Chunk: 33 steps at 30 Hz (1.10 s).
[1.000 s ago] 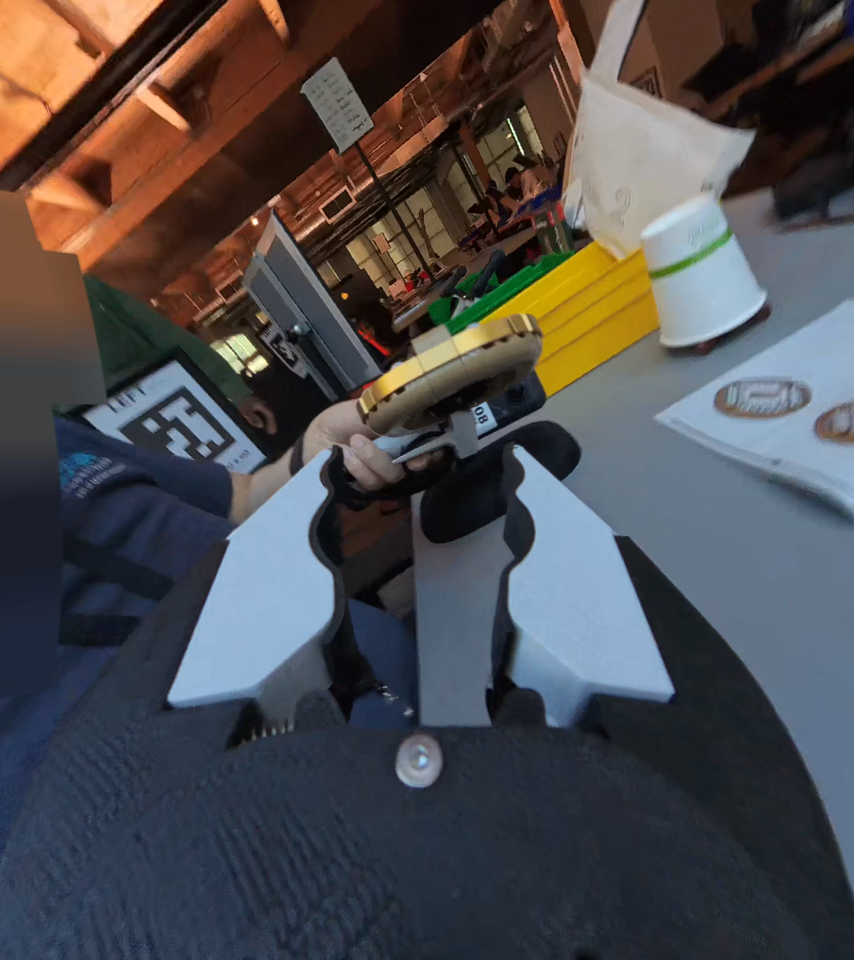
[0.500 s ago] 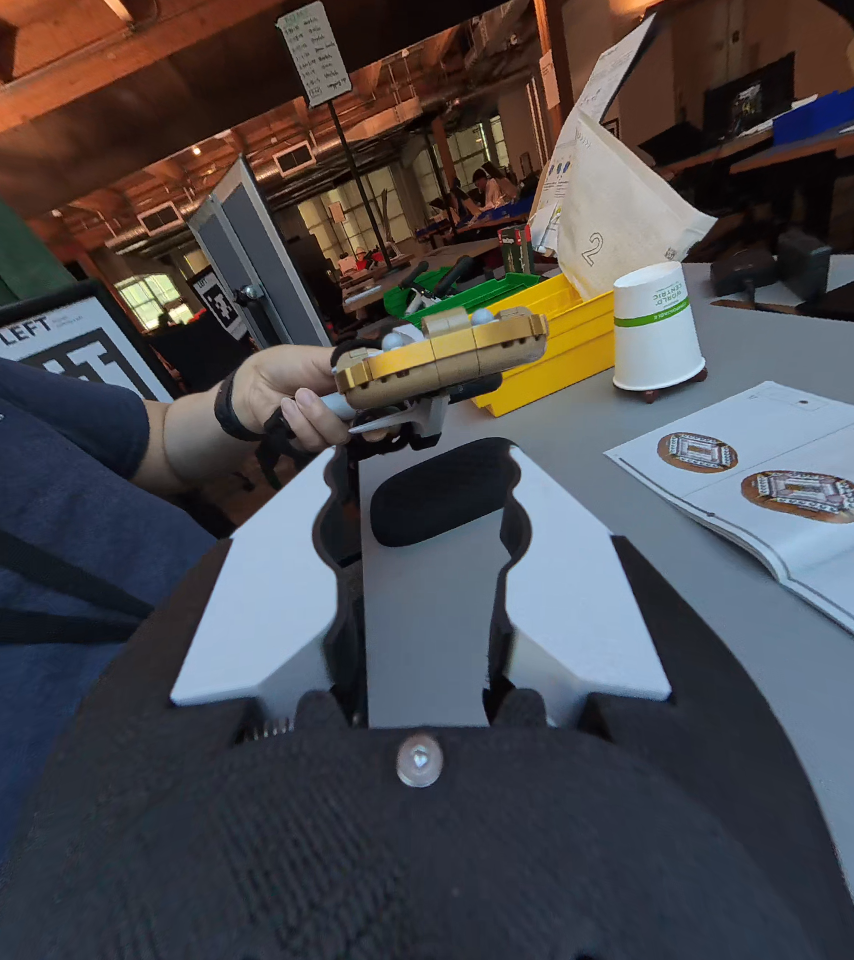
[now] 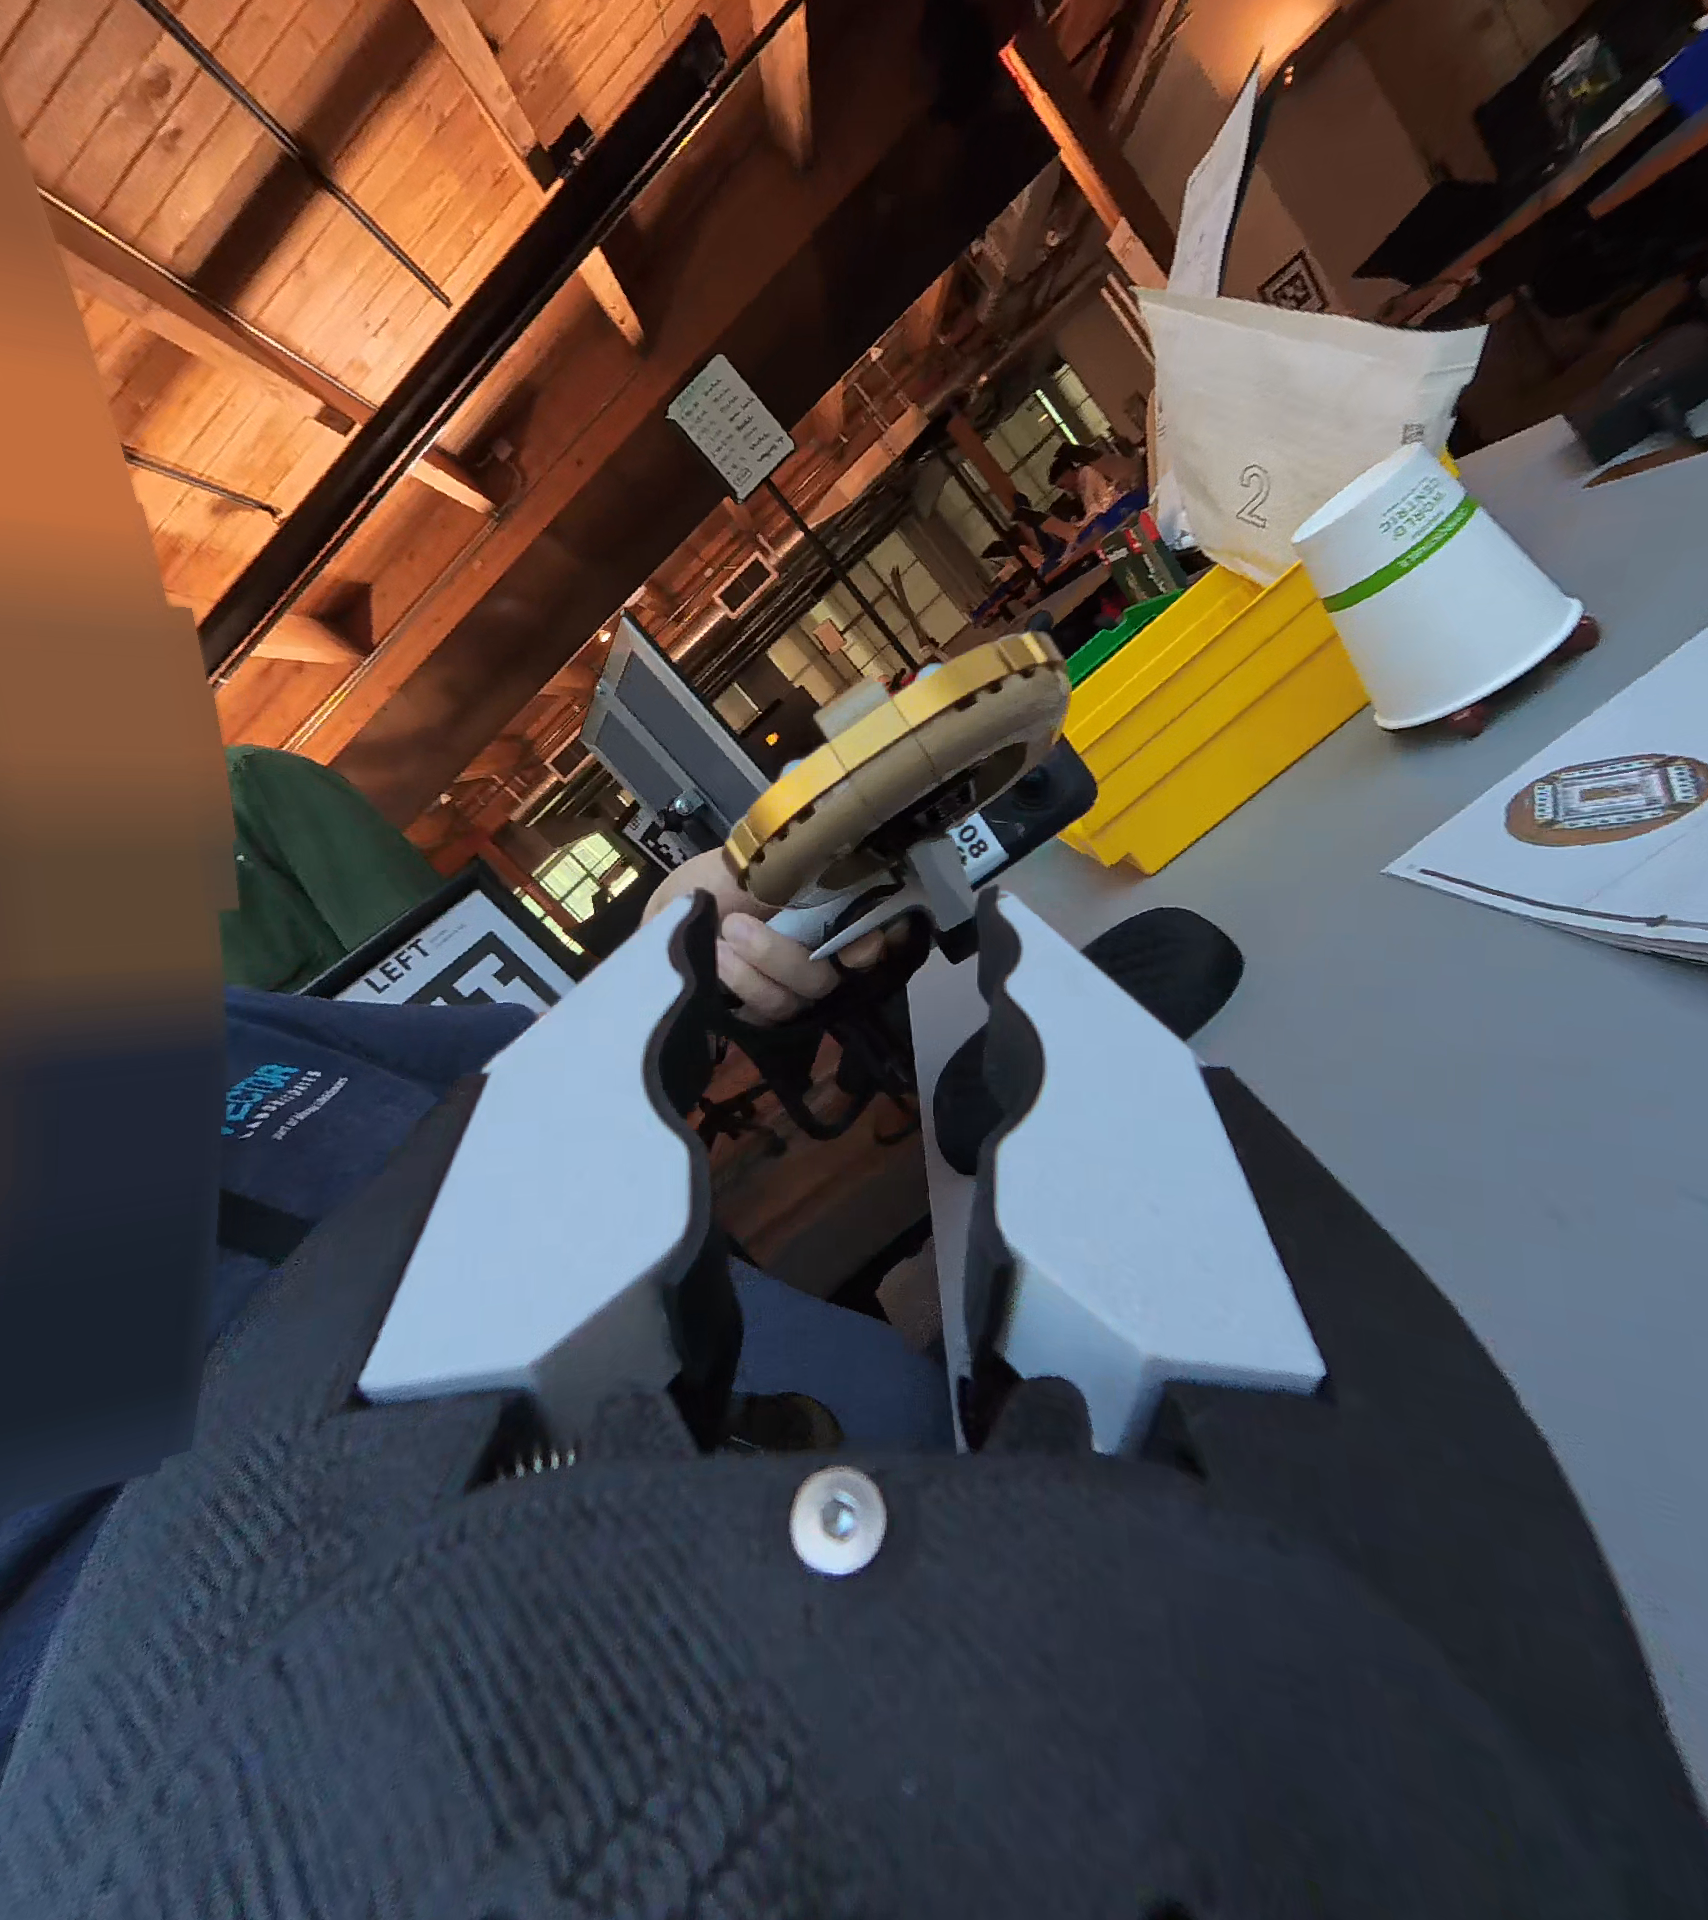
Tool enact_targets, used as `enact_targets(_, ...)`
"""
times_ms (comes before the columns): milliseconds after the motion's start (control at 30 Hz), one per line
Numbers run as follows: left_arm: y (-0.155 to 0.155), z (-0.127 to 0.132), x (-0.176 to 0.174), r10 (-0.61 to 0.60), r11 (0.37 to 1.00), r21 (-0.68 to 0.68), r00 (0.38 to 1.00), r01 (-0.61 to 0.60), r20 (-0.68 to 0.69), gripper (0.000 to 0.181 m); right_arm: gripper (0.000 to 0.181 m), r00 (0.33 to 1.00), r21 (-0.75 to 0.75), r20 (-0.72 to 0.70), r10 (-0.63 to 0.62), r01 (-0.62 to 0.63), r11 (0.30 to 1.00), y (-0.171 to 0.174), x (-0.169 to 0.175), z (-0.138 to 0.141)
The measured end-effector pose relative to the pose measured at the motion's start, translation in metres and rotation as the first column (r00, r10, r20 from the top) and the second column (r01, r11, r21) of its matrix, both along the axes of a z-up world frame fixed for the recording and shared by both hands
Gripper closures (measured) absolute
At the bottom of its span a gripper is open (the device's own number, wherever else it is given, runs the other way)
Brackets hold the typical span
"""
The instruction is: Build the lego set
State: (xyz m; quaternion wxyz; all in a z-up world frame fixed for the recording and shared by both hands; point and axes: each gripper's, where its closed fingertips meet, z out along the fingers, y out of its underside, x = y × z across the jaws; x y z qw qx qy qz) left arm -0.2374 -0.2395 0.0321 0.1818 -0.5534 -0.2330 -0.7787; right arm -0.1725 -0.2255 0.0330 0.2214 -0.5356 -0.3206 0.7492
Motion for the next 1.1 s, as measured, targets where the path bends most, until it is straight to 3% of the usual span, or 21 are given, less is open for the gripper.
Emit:
enact_targets(300, -0.001, -0.001, 0.002, 0.006, 1.0, 0.02, 1.0, -0.006, -0.024, 0.163, 0.134, 0.998, 0.028, 0.027, 0.049, -0.049, 0.998, -0.016, -0.02, -0.009)
enact_targets(433, -0.003, -0.006, 0.002, 0.02, 0.998, 0.069, 0.992, -0.011, -0.128, 0.163, 0.131, 0.999, -0.014, 0.033, 0.022, -0.022, 1.0, -0.008, -0.019, -0.009)
enact_targets(567, -0.003, -0.019, 0.002, 0.109, 0.972, 0.234, 0.902, -0.009, -0.418, 0.162, 0.122, 0.997, -0.197, 0.07, 0.045, -0.031, 0.98, 0.005, -0.019, -0.018)
enact_targets(667, -0.005, -0.027, 0.005, 0.151, 0.954, 0.3, 0.839, 0.015, -0.522, 0.163, 0.127, 0.994, -0.32, 0.059, 0.09, -0.066, 0.945, 0.008, -0.024, -0.023)
enact_targets(767, -0.006, -0.036, 0.009, 0.168, 0.945, 0.326, 0.801, 0.036, -0.574, 0.163, 0.13, 0.984, -0.319, 0.128, 0.122, -0.076, 0.945, 0.003, -0.034, -0.038)
enact_targets(833, -0.006, -0.043, 0.009, 0.192, 0.937, 0.346, 0.764, 0.043, -0.617, 0.163, 0.154, 0.975, -0.286, 0.162, 0.153, -0.103, 0.953, -0.003, -0.037, -0.045)
enact_targets(867, -0.006, -0.046, 0.007, 0.205, 0.933, 0.356, 0.747, 0.045, -0.632, 0.163, 0.154, 0.973, -0.269, 0.173, 0.151, -0.101, 0.958, -0.004, -0.038, -0.049)
enact_targets(1067, -0.008, -0.053, 0.005, 0.192, 0.943, 0.333, 0.801, 0.01, -0.568, 0.163, 0.15, 0.98, -0.328, 0.121, 0.155, -0.108, 0.939, 0.001, -0.04, -0.049)
enact_targets(1100, -0.008, -0.054, 0.005, 0.188, 0.944, 0.329, 0.807, 0.008, -0.559, 0.163, 0.155, 0.978, -0.341, 0.123, 0.168, -0.117, 0.933, 0.001, -0.04, -0.051)
